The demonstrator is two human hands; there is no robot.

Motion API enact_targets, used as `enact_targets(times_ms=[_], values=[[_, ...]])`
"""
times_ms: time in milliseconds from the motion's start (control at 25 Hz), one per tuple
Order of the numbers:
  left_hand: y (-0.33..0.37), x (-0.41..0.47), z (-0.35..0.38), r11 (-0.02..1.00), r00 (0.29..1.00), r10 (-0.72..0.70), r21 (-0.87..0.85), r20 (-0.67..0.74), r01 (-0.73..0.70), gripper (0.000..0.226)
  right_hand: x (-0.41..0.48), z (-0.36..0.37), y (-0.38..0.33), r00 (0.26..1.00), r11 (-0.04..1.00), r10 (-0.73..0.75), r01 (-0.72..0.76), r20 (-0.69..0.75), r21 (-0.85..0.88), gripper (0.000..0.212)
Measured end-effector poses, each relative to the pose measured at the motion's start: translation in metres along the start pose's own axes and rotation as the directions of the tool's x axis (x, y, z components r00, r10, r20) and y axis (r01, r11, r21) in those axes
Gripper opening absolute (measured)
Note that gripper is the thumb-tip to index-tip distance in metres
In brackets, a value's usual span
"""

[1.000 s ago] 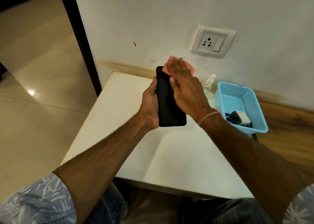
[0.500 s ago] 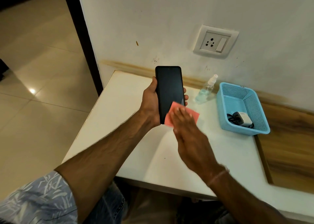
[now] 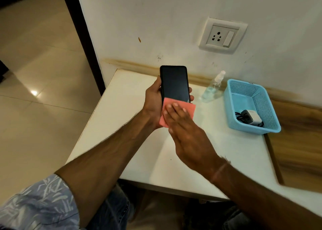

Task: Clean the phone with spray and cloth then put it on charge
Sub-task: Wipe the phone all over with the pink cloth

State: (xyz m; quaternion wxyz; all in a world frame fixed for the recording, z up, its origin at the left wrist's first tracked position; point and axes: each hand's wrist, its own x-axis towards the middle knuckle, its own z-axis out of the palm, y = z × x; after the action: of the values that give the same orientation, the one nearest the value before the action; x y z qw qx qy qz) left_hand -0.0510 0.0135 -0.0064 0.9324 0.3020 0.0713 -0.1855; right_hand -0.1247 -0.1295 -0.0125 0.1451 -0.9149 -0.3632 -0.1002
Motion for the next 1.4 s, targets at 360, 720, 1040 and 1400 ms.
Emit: enact_targets(times_ms=[360,720,1040,1400], values=[[-0.005,0.003,0.005,0.998,0.998,0.055,-0.004,-0.036,-0.055,0.07,0.068,-0.03,0.027,0.951,0.95,0.291,-0.276,-0.1,0.144,0.049],[0.002,0.002,0.0,0.996,0.996,0.087,0.0,0.021,-0.087,0.076,-0.001,-0.009,0.0,0.948,0.953,0.27,-0.239,-0.168,0.185,0.049],[-0.002,0.003,0.003,0.998,0.992,0.062,0.017,0.11,-0.064,0.083,-0.026,-0.005,-0.003,0.885,0.903,0.386,-0.306,-0.259,0.3,0.045],[-0.002,0.003,0.004,0.989,0.993,0.117,0.091,-0.005,-0.116,0.074,0.009,-0.003,0.005,0.897,0.953,0.293,-0.246,-0.33,0.177,0.046]])
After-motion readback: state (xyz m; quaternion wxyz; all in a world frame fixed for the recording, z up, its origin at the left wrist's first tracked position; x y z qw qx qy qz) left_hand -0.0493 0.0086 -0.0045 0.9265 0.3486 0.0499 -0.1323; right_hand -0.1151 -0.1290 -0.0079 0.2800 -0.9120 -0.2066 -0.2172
